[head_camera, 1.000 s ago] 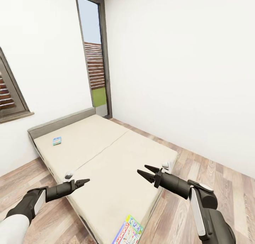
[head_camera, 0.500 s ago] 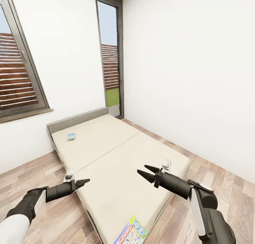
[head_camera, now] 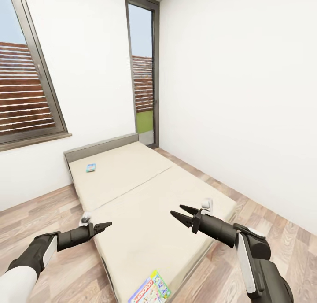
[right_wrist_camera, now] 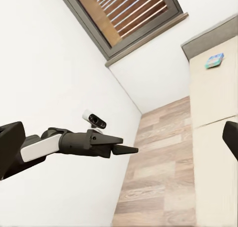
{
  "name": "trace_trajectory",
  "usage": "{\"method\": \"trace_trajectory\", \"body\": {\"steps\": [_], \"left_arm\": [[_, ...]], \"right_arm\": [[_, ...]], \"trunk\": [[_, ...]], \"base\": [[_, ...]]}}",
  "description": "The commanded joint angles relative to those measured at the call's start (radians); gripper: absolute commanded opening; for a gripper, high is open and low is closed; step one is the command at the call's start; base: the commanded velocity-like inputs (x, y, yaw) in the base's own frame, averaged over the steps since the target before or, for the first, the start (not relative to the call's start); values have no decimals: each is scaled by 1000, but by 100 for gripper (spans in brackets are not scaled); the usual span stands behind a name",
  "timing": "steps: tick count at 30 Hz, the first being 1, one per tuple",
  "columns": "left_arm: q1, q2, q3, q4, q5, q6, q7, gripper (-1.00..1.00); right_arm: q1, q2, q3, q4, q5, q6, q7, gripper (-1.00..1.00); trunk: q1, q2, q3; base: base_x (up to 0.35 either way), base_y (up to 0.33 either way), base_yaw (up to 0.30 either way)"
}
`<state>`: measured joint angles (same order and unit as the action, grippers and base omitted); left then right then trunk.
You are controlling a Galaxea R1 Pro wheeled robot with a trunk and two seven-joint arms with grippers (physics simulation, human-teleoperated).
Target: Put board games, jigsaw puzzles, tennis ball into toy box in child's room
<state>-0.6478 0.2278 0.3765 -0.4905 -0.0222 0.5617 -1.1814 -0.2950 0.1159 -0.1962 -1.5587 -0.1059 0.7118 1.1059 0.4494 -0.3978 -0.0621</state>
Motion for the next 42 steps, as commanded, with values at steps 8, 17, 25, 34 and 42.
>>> {"method": "trace_trajectory", "body": {"steps": [8, 17, 25, 34, 42], "left_arm": [[-1, -1, 3, 0, -2, 10, -4, 100], [-1, -8, 2, 0, -2, 0, -1, 100], [-1, -10, 2, 0, 0, 0, 35, 100], [-1, -11, 2, 0, 1, 0, 38, 100], [-1, -11, 2, 0, 1, 0, 39, 100]], "right_arm": [[-1, 1, -2, 0, -3, 6, 2, 100], [-1, 0, -2, 0, -3, 6, 2, 100], [-1, 0, -2, -1, -3, 6, 3, 100], [-1, 1, -2, -1, -3, 6, 1, 100], [-1, 1, -2, -1, -3, 6, -1, 100]], "trunk": [[1, -2, -2], [1, -2, -2], [1, -2, -2], [1, -2, -2], [1, -2, -2]], "base": [[0, -300, 3], [0, -301, 49], [0, -302, 94], [0, -301, 92], [0, -241, 262]]}}
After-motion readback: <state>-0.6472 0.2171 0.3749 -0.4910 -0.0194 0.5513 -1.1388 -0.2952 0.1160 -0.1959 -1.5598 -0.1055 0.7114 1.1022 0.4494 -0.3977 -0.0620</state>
